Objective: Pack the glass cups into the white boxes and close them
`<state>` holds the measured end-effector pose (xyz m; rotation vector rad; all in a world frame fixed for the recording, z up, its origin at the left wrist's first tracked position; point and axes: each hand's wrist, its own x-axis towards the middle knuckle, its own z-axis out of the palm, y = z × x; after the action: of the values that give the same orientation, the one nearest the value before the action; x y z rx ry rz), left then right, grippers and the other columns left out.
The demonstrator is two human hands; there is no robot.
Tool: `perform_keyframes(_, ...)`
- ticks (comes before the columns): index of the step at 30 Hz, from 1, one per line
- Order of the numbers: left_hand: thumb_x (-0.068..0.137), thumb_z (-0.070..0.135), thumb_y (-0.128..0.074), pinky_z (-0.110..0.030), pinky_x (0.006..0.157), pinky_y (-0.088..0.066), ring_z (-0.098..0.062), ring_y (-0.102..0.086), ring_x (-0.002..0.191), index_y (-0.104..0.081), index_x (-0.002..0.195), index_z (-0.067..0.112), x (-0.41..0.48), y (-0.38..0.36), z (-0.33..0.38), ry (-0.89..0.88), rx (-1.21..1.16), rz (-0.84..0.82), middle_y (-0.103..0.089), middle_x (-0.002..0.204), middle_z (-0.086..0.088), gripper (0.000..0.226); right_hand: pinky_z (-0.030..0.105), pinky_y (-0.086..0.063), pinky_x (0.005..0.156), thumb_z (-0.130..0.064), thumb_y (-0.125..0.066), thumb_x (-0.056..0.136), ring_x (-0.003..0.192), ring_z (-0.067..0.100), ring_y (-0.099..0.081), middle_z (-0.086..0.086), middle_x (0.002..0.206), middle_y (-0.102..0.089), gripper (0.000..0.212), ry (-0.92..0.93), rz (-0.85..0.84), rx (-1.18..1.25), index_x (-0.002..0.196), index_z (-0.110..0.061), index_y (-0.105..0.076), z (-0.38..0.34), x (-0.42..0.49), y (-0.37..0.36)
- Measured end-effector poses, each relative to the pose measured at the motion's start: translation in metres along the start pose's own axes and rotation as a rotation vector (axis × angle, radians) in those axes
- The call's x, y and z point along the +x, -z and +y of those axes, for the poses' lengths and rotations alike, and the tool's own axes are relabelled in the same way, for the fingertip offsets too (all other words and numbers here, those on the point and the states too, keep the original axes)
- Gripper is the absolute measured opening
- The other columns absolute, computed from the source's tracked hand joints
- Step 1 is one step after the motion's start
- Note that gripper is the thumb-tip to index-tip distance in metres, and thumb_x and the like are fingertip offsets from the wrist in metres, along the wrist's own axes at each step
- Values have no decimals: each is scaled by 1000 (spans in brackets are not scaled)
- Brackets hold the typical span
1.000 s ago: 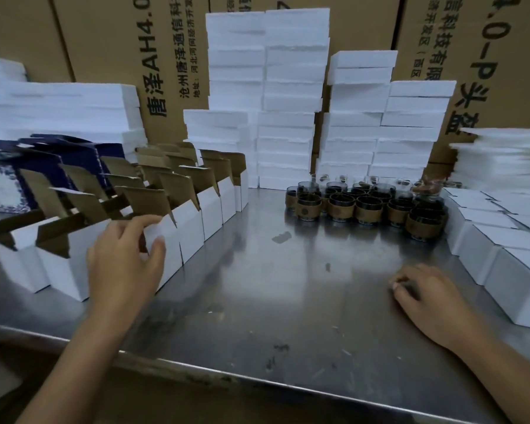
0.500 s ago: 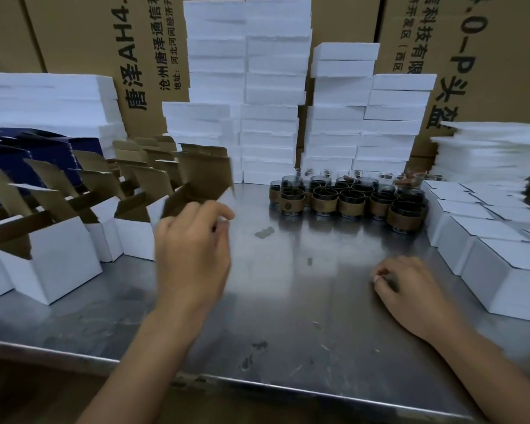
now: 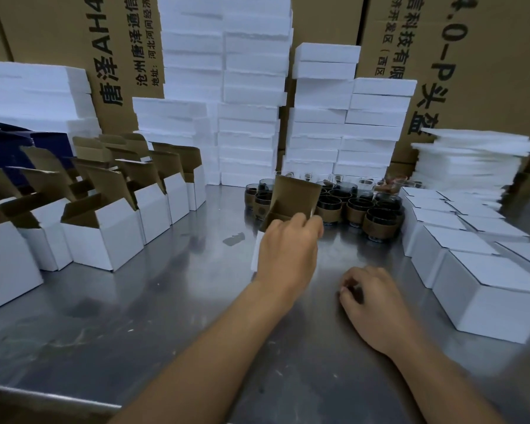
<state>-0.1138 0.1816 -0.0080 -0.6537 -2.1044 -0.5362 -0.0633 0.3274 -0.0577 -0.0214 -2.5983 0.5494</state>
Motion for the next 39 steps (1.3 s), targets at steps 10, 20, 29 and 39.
perform_keyframes(10, 68, 18, -81, -27, 55, -43, -24, -61, 58, -66, 84, 11, 4, -26, 13, -115, -45, -120, -65, 72, -3, 23, 33, -43, 80, -19, -54, 86, 90, 14, -45, -5, 86, -54, 8, 25, -26, 12, 87, -22, -61, 5, 4, -2)
perform_keyframes(20, 89, 18, -52, -35, 56, -47, -23, -57, 70, -65, 89, 8, -8, -7, 6, -264, -116, 30, -61, 80, -6, 16, 39, -47, 76, -23, -52, 86, 87, 18, -54, -6, 86, -55, 7, -26, -32, -14, 91, -25, -56, 3, 8, 0)
perform_keyframes(29, 88, 21, -46, -30, 56, -44, -18, -54, 67, -63, 90, 13, -21, -16, -14, -136, -253, -32, -59, 79, 0, 19, 31, -43, 72, -12, -58, 86, 84, 24, -56, 8, 91, -61, 61, -482, 162, 393, 140, -15, -28, 32, 74, 0)
perform_keyframes(39, 86, 18, -48, -27, 63, -39, -17, -52, 72, -62, 93, 14, -21, -23, -16, -126, -320, -152, -57, 82, 1, 16, 43, -48, 92, -17, -55, 88, 107, 36, -55, 16, 126, -55, 62, -623, 56, 275, 144, -23, -28, 57, 123, -4)
